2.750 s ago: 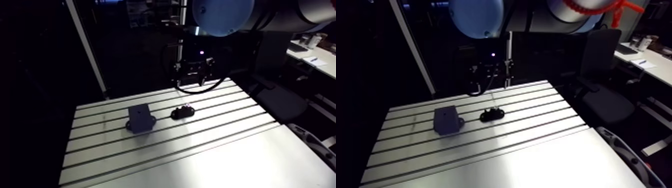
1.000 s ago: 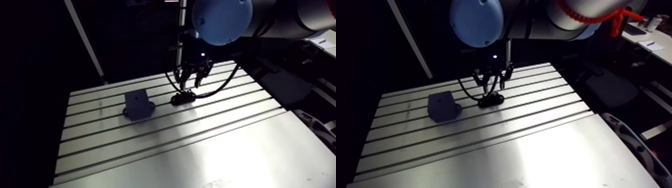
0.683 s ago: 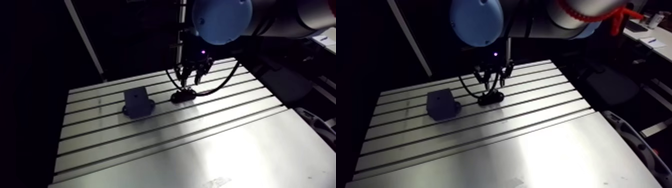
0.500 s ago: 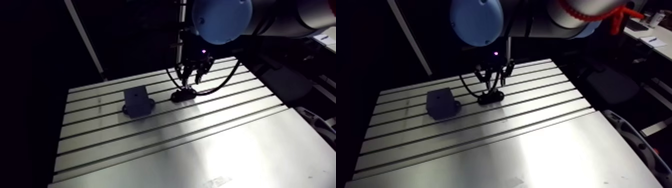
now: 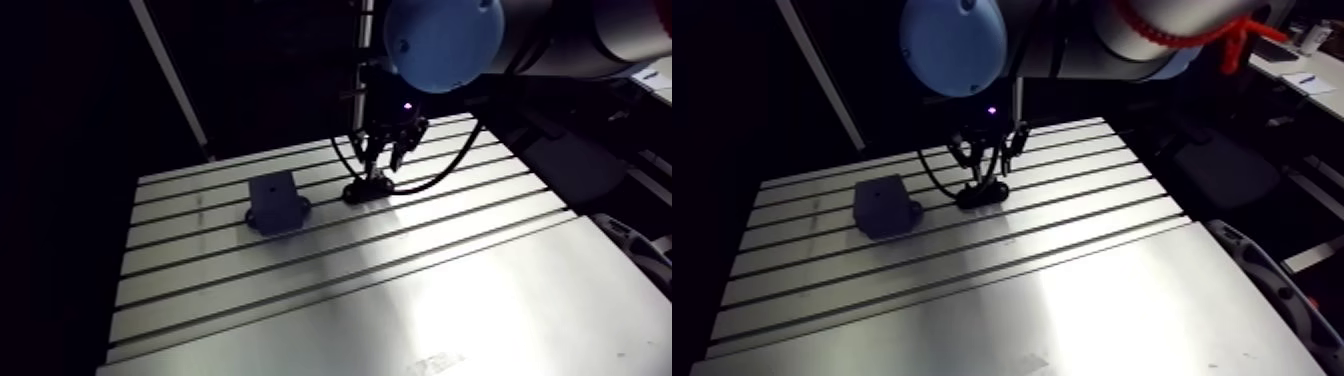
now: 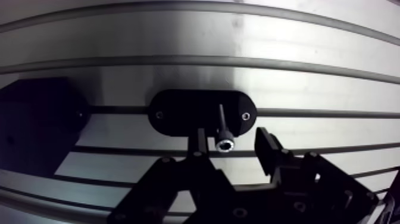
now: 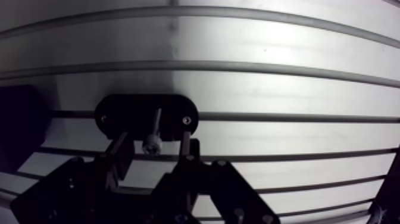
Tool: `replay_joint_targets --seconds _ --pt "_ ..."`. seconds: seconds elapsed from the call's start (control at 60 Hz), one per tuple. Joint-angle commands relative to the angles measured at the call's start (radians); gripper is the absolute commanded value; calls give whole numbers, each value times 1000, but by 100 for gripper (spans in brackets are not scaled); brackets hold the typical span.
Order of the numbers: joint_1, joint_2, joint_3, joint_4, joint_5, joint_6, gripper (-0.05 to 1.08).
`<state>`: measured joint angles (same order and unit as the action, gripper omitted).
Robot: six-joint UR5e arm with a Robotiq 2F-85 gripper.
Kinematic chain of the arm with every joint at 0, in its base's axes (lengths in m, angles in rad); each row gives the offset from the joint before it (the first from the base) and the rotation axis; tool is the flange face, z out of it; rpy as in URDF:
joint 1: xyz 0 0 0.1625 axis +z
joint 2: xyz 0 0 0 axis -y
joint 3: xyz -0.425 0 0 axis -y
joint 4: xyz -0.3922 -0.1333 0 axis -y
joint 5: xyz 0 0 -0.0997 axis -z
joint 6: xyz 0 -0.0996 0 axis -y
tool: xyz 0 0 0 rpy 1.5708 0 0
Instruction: Pick up the M10 bolt and insert it into the hole until fully seated.
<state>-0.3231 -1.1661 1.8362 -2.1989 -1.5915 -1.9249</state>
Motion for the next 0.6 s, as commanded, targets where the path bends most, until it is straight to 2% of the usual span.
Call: replay_joint_targets --seconds 0.017,0.6 --pt "4 -1 2 0 3 1 47" --pt "2 1 1 0 3 2 54"
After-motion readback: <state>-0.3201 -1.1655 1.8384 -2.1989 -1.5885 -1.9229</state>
